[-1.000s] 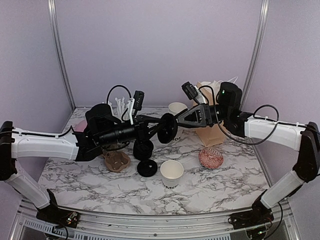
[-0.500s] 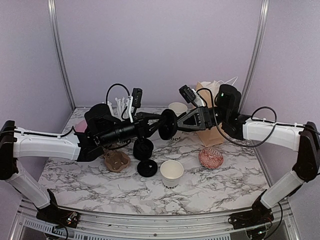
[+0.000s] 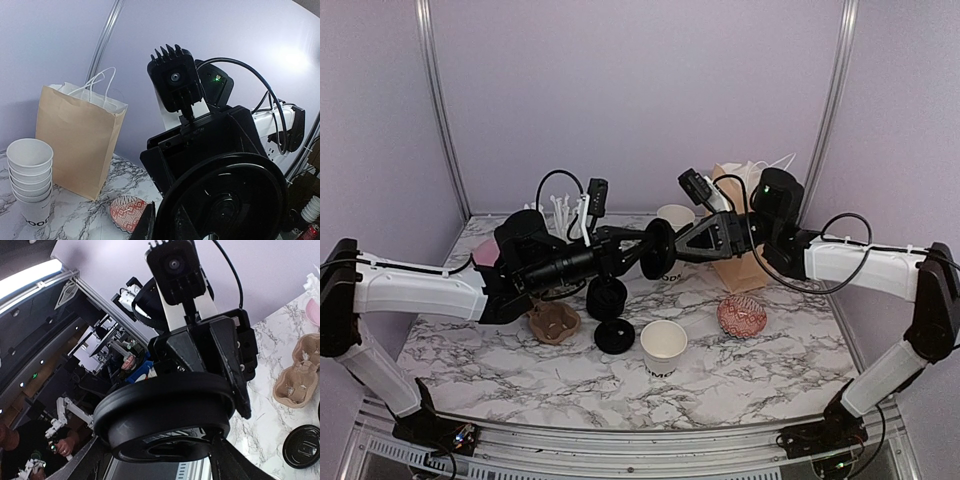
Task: Pack the takeout coffee
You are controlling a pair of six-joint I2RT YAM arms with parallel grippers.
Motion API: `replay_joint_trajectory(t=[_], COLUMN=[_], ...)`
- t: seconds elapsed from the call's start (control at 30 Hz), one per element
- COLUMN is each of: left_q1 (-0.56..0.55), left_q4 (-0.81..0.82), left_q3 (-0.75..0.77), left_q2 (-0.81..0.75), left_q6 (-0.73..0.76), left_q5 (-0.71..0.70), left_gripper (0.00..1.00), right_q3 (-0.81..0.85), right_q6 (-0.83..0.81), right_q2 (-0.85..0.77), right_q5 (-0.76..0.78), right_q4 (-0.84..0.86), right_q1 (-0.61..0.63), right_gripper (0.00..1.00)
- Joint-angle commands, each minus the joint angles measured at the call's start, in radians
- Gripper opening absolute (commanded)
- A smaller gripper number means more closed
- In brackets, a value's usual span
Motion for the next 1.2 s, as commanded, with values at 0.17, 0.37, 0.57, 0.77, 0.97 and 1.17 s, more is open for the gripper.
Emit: replay_joint_trajectory(t=[0.17, 0.37, 0.57, 0.77, 0.97, 1.17], left_q1=[-0.004, -0.004, 0.0, 0.001, 0.001, 0.001], left_q4=[0.04, 0.038, -0.013, -0.03, -0.051, -0.065], left_q3=[0.048, -0.006, -0.031, 0.008, 0.022, 0.03], left_q2=[0.028, -0.011, -0.022, 0.065, 0.093, 0.103], left_q6=[-0.008, 0.008, 0.017, -0.025, -0.025, -0.01], left_q5=[-0.009, -0.085, -0.125, -0.115, -0.138, -0.134], left_gripper=[0.17, 0.39, 0.34, 0.32, 0.24, 0.12], right_q3=[0.007, 0.02, 0.028, 0.041, 0.063, 0.082], right_q6=[-0.003, -0.09, -0.172, -0.202, -0.329, -0.395], right_q2=[0.013, -0.002, 0.004, 0.026, 0.027, 0.021], right_q5=[-0.009, -0.005, 0.021, 0.044, 0.082, 0.099], right_q4=[0.04, -0.038, -0.119, -0.15, -0.302, -0.372], right_q1=[0.007, -0.027, -0.055, -0.089, -0.099, -0.11], right_gripper=[0.57, 0.51, 0.5, 0.5, 0.5, 0.51])
